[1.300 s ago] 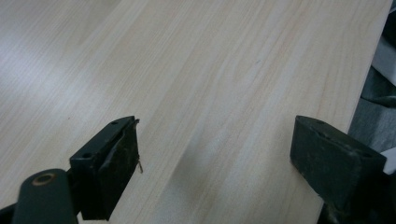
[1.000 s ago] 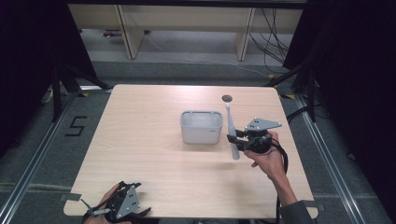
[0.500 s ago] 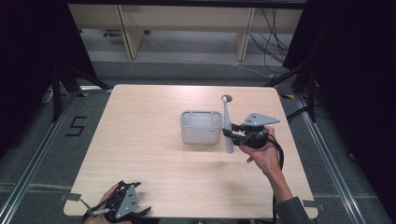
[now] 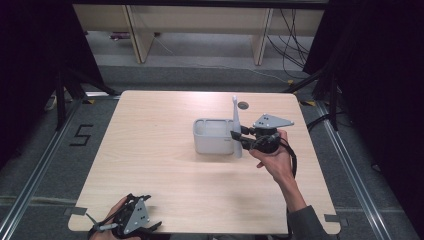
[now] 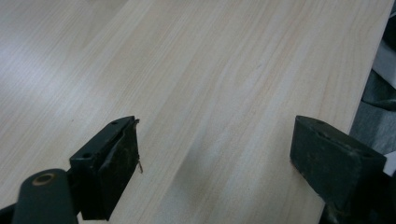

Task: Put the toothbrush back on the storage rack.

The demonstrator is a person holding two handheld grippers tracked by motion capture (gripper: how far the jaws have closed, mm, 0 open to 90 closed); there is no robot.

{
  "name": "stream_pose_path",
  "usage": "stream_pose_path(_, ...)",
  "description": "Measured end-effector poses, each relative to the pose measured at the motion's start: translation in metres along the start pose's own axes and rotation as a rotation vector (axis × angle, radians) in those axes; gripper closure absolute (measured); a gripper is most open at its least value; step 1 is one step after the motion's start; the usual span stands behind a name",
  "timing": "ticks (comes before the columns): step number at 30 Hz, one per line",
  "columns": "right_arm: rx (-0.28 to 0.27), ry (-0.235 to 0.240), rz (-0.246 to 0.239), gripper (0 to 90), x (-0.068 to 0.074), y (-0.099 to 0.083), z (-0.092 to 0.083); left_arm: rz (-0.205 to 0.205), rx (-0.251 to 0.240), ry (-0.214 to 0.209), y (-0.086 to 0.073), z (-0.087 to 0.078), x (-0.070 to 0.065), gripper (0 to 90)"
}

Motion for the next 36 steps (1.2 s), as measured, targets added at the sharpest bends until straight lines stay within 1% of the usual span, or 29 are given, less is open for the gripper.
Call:
stream_pose_path(4, -0.008, 0.008, 0.007, 67.0, 0.003, 0.005, 0.003, -0.001, 0.001, -0.007, 0.000, 0.000, 0.000, 15.0)
stream_pose_path(5, -0.010, 0.010, 0.002, 67.0, 0.003, 0.006, 0.004, 0.010, 0.012, -0.013, -0.001, -0.001, 0.000, 15.0)
stream_pose_path(6, -0.010, 0.010, 0.002, 67.0, 0.003, 0.006, 0.004, 0.010, 0.012, -0.013, -0.001, -0.001, 0.000, 15.0)
stream_pose_path(7, -0.012, 0.011, 0.011, 67.0, 0.004, 0.008, 0.007, -0.003, 0.005, -0.016, 0.000, -0.001, -0.001, 15.0)
stream_pose_path(8, -0.012, 0.011, 0.011, 67.0, 0.004, 0.008, 0.007, -0.003, 0.005, -0.016, 0.000, -0.001, -0.001, 15.0)
stream_pose_path(9, -0.010, 0.014, 0.006, 67.0, 0.004, 0.009, 0.008, -0.001, -0.001, -0.006, 0.000, 0.000, -0.001, 15.0)
stream_pose_path(10, -0.008, 0.012, 0.018, 67.0, 0.004, 0.010, 0.009, 0.009, 0.010, -0.013, -0.001, -0.001, 0.000, 15.0)
stream_pose_path(11, -0.020, 0.013, 0.017, 67.0, 0.005, 0.013, 0.011, -0.003, 0.009, -0.020, 0.000, -0.001, -0.001, 15.0)
stream_pose_path(12, -0.019, 0.030, 0.011, 67.0, 0.006, 0.015, 0.012, -0.002, -0.004, 0.001, 0.000, 0.000, 0.000, 15.0)
stream_pose_path(13, -0.031, 0.033, 0.015, 67.0, 0.008, 0.018, 0.015, -0.001, -0.003, 0.001, 0.000, 0.000, 0.000, 15.0)
stream_pose_path(14, -0.031, 0.036, 0.010, 67.0, 0.008, 0.020, 0.016, 0.000, -0.001, -0.002, 0.000, 0.000, 0.000, 15.0)
stream_pose_path(15, -0.028, 0.027, 0.006, 67.0, 0.008, 0.022, 0.017, 0.000, -0.003, -0.003, 0.000, 0.000, 0.000, 15.0)
stream_pose_path(17, -0.038, 0.043, 0.010, 67.0, 0.010, 0.027, 0.020, -0.001, -0.002, -0.003, 0.000, 0.000, 0.000, 15.0)
stream_pose_path(19, -0.049, 0.044, 0.005, 67.0, 0.010, 0.029, 0.022, -0.001, -0.002, -0.003, 0.000, 0.000, 0.000, 15.0)
stream_pose_path(21, -0.047, 0.056, 0.024, 67.0, 0.013, 0.033, 0.025, 0.014, 0.009, 0.003, -0.001, 0.000, 0.001, 15.0)
stream_pose_path(22, -0.050, 0.055, 0.013, 67.0, 0.012, 0.037, 0.029, -0.003, -0.004, -0.005, 0.000, 0.000, -0.001, 15.0)
stream_pose_path(23, -0.050, 0.055, 0.013, 67.0, 0.012, 0.037, 0.029, -0.003, -0.004, -0.005, 0.000, 0.000, -0.001, 15.0)
stream_pose_path(24, -0.059, 0.051, 0.007, 67.0, 0.012, 0.040, 0.031, 0.008, 0.007, -0.009, 0.000, 0.000, 0.000, 15.0)
stream_pose_path(25, -0.066, 0.059, 0.026, 67.0, 0.014, 0.043, 0.034, 0.012, 0.009, -0.004, 0.000, 0.000, 0.000, 15.0)
stream_pose_path(26, -0.062, 0.069, 0.021, 67.0, 0.015, 0.047, 0.037, 0.012, 0.010, -0.009, 0.000, -0.001, 0.000, 15.0)
stream_pose_path(27, -0.062, 0.069, 0.021, 67.0, 0.015, 0.047, 0.037, 0.012, 0.010, -0.009, 0.000, -0.001, 0.000, 15.0)
stream_pose_path(28, -0.069, 0.074, 0.024, 67.0, 0.016, 0.052, 0.042, 0.011, 0.016, -0.023, -0.001, -0.001, 0.000, 15.0)
stream_pose_path(29, -0.069, 0.074, 0.024, 67.0, 0.016, 0.052, 0.042, 0.012, 0.010, -0.007, -0.001, -0.001, 0.001, 15.0)
stream_pose_path(30, -0.073, 0.075, 0.031, 67.0, 0.018, 0.055, 0.045, 0.010, 0.011, -0.023, 0.000, -0.001, 0.000, 15.0)
stream_pose_path(31, -0.073, 0.075, 0.031, 67.0, 0.018, 0.055, 0.045, 0.010, 0.011, -0.023, 0.000, -0.001, 0.000, 15.0)
stream_pose_path(32, -0.071, 0.068, 0.016, 67.0, 0.016, 0.058, 0.046, 0.013, 0.010, -0.006, 0.000, -0.001, 0.000, 15.0)
stream_pose_path(33, -0.073, 0.072, 0.027, 67.0, 0.017, 0.060, 0.048, 0.018, 0.013, -0.005, -0.001, -0.001, 0.001, 15.0)
stream_pose_path(35, -0.075, 0.069, 0.026, 67.0, 0.017, 0.064, 0.051, 0.011, 0.007, -0.010, 0.000, -0.001, 0.000, 15.0)
stream_pose_path(36, -0.083, 0.069, 0.004, 67.0, 0.015, 0.066, 0.053, 0.009, 0.005, -0.011, 0.000, -0.001, 0.000, 15.0)
Point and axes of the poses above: each handheld gripper's, and its own axes: z roughly forward along the jaws, y roughly out of its top, x roughly to its left, the point moved 9 cm from there along z, roughly forward along the jaws, and after that the axes turned 7 degrees about -x, right-handed, at the moved point
